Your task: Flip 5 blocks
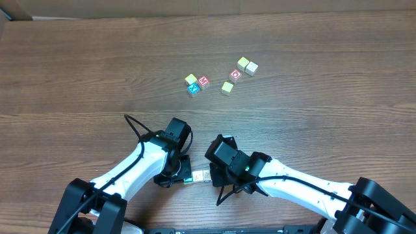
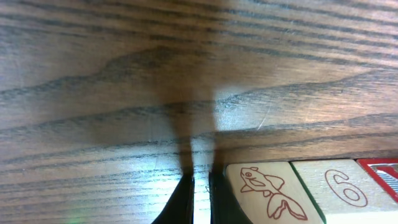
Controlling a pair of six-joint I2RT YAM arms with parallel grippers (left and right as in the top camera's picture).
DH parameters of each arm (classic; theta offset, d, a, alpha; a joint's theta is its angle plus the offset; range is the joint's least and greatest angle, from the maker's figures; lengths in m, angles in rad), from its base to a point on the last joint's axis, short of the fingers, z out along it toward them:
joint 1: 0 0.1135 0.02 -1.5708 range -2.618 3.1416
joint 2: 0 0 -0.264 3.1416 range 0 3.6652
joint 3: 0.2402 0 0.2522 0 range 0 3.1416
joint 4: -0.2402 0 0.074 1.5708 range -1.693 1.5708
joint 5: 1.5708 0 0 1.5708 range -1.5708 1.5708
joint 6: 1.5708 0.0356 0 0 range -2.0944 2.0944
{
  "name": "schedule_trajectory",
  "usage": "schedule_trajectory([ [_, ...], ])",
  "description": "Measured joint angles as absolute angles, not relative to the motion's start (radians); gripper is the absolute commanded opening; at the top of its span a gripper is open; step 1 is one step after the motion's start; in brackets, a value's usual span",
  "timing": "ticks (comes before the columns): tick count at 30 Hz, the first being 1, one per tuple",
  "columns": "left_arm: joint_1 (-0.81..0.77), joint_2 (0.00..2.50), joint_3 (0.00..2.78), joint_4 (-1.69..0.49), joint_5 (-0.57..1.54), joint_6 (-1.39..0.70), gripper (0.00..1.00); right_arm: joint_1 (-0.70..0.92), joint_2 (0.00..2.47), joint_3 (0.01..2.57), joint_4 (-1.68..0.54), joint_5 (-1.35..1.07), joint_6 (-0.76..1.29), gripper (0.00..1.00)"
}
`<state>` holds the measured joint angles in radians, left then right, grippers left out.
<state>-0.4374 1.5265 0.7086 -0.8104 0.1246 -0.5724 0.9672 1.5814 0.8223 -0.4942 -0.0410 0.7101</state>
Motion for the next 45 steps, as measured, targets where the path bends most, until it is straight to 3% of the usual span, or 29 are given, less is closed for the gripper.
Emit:
schedule_trajectory([
  [18,-0.437,1.528,0.709,-0.811,0.140,-0.569,0.04,0.967,1.645,0.822,-0.471,-0.074,0.870,0.04],
  [45,-0.437,1.528,0.709,-0.815,0.141,-0.569,0.04,0.962,1.654,0.822,-0.439,-0.116,0.863,0.04],
])
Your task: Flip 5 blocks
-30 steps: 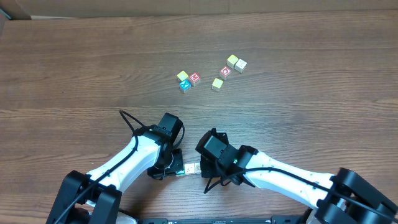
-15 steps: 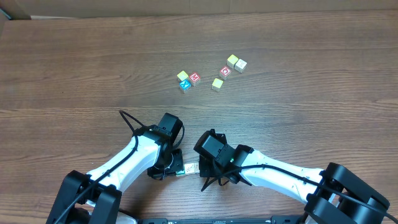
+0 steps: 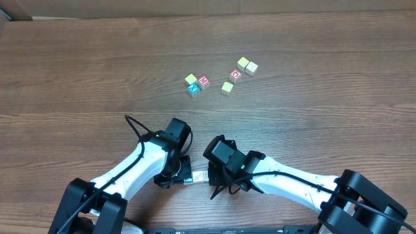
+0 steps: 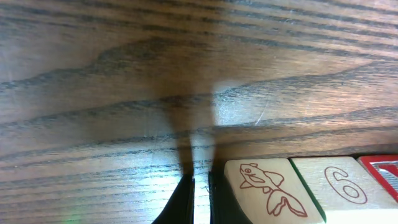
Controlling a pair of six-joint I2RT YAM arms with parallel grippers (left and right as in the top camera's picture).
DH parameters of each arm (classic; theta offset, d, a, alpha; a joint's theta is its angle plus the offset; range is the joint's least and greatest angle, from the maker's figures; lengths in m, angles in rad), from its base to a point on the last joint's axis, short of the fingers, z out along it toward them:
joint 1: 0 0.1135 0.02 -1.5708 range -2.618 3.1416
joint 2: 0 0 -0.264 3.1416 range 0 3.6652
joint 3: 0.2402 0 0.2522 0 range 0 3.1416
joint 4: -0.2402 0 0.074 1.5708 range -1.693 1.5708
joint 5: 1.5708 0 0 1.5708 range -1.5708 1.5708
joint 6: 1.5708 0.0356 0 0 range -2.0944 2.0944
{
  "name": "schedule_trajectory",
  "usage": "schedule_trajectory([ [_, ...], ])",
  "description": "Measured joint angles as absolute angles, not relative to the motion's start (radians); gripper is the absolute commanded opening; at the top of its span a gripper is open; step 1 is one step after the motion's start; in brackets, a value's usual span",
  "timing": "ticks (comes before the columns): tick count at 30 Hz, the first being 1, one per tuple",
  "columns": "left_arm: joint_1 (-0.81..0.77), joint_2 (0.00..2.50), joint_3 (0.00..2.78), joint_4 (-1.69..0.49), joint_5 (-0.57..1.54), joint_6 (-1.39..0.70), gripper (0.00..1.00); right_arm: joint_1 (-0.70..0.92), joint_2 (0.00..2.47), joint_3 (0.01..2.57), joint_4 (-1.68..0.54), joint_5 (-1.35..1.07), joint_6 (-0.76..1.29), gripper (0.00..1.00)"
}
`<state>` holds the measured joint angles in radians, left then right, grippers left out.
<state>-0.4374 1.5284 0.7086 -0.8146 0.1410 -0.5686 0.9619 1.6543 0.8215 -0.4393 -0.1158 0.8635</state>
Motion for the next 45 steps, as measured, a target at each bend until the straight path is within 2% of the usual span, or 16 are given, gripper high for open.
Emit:
schedule_trajectory([
  [45,-0.425,1.589,0.757,-0.683,0.121,-0.471,0.04,0.962,1.654,0.809,-0.464,-0.159,0.976,0.04],
])
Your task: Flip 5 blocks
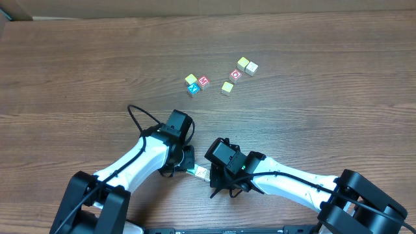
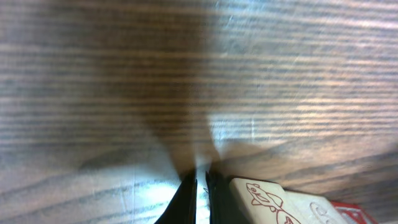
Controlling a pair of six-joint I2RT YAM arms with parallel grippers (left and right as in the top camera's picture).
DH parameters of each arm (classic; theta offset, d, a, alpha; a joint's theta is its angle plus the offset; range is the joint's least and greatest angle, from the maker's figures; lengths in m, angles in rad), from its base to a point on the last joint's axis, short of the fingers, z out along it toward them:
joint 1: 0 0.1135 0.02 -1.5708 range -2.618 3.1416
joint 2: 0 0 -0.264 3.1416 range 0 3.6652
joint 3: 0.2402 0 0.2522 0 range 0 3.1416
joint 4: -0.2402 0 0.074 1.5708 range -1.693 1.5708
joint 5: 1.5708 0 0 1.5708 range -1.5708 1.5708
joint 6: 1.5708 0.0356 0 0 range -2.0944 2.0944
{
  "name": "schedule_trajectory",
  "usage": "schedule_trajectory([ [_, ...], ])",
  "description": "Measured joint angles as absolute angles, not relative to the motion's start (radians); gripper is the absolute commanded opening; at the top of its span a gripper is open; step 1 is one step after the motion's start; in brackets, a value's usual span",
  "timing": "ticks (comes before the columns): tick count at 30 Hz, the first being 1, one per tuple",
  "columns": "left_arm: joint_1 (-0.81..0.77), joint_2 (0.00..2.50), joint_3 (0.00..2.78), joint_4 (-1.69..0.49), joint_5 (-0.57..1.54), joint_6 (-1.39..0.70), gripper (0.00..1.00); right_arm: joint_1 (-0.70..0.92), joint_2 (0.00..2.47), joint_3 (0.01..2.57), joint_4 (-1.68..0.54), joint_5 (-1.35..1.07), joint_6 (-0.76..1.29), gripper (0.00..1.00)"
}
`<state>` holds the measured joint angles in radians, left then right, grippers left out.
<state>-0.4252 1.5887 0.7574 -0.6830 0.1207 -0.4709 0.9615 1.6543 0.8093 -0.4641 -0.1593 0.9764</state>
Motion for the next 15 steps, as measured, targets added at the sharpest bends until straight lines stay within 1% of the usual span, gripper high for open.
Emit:
schedule_trajectory([
  [9,-0.423,1.615,0.777,-0.683,0.124,-0.445,0.04,0.962,1.654,0.808,-0.464,-0.171,1.028,0.04],
  [15,-0.423,1.623,0.782,-0.629,0.124,-0.434,0.04,0.962,1.654,0.807,-0.464,-0.180,1.060,0.04],
])
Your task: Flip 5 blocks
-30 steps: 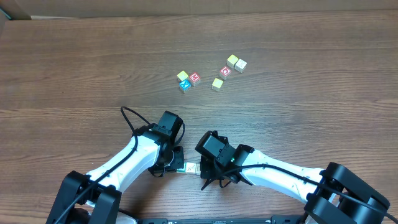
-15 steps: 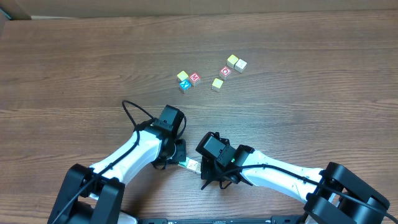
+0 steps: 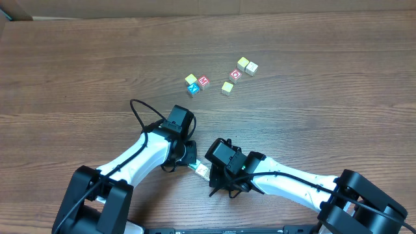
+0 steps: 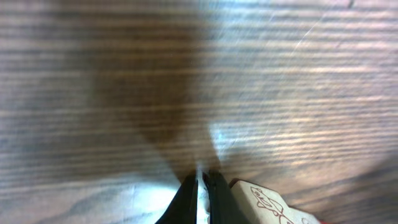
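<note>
A cream block with a red fish drawing lies just right of my left gripper, whose black fingers are shut with nothing between them. Overhead, that block is part of a short slanted row squeezed between the left gripper and the right gripper. The right arm's wrist hides its fingers. Several more blocks lie farther back: yellow-green, blue, red M, yellow, red O, and a yellow and cream pair.
Brown wooden table. Black cables loop off the left arm and stick out under the right arm. Both arm bases crowd the front edge.
The left gripper has shifted a little farther from the front edge and turned. The fish block sits lower and smaller in the left wrist view. The right arm has hardly moved.
At first the left gripper lay shut beside a level row of fish, "6" and red blocks near the front edge. Then the right wrist stood closer to that row. Later the left arm had swung back, the row lay slanted, and now only the fish block shows.
</note>
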Controlling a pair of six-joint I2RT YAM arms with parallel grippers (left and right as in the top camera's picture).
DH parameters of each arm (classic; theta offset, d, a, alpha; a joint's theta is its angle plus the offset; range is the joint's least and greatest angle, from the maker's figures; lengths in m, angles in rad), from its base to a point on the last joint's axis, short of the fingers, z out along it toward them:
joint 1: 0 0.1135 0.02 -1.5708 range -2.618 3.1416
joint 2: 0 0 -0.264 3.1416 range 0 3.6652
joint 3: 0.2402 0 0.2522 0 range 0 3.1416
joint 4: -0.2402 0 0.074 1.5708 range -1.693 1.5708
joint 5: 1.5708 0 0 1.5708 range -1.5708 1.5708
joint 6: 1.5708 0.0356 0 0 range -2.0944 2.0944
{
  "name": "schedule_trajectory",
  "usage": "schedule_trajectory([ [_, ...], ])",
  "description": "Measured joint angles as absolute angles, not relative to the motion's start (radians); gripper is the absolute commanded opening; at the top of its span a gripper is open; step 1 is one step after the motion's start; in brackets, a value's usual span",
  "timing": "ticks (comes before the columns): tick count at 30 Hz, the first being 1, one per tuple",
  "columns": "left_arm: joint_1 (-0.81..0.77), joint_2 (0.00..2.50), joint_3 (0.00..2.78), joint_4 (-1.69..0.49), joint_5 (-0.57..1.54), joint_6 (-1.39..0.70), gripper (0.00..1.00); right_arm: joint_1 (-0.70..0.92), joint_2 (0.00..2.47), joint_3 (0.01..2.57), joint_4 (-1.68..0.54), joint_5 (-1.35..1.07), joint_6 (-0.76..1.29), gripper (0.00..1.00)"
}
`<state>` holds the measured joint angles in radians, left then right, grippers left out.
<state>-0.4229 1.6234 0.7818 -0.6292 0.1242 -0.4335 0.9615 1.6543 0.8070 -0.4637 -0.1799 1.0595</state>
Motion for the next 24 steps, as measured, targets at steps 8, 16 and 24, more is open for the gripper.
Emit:
schedule_trajectory([
  [8,-0.423,1.626,0.783,-0.597,0.126,-0.418,0.04,0.962,1.654,0.807,-0.464,-0.190,1.072,0.04],
  [16,-0.423,1.626,0.783,-0.597,0.126,-0.423,0.04,0.962,1.654,0.807,-0.464,-0.196,1.087,0.04],
  [24,-0.423,1.626,0.783,-0.597,0.126,-0.423,0.04,0.962,1.654,0.807,-0.462,-0.200,1.176,0.04],
])
